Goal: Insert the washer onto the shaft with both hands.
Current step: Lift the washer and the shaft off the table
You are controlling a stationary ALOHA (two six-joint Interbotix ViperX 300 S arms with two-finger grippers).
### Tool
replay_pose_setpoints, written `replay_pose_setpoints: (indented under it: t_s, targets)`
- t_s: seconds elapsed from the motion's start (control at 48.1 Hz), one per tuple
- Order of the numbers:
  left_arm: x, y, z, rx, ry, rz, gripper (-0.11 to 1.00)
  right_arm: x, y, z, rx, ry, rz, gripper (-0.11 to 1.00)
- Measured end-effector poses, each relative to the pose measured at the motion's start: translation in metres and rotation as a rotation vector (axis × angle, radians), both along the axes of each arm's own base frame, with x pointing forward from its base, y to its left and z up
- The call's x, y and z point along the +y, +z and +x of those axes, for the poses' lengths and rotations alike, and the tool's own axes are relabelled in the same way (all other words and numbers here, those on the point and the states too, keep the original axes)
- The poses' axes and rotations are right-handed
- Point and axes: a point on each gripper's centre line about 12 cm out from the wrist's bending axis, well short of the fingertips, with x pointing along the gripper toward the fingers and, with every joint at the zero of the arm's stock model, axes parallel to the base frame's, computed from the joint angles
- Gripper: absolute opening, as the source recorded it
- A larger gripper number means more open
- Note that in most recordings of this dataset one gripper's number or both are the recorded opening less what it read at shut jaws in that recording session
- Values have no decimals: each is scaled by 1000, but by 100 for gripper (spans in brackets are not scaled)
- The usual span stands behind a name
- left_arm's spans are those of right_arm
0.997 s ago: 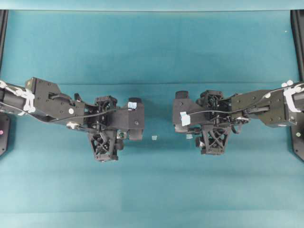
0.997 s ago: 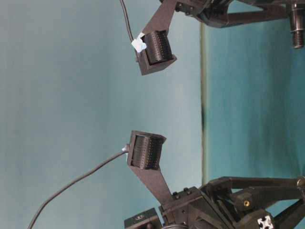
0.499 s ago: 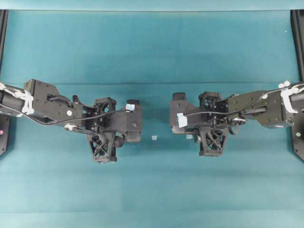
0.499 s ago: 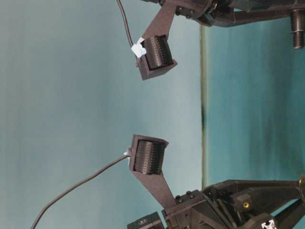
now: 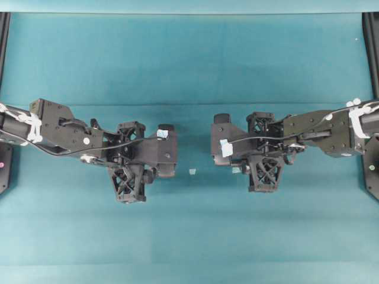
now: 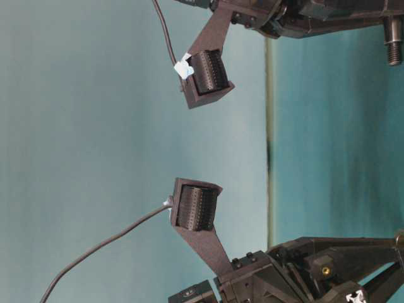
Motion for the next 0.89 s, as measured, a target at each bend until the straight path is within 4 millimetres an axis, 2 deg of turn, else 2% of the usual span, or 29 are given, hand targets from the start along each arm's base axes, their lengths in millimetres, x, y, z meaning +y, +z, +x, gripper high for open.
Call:
replay_pose_setpoints:
  t_s: [0.665,0.893]
  targets:
    - [1,-1,0,2,2,0,37,0,0,0,-2,-9,8,0]
    - [0,6,0,-32,-1,1,37,0,3,0,-37,-12,6,0]
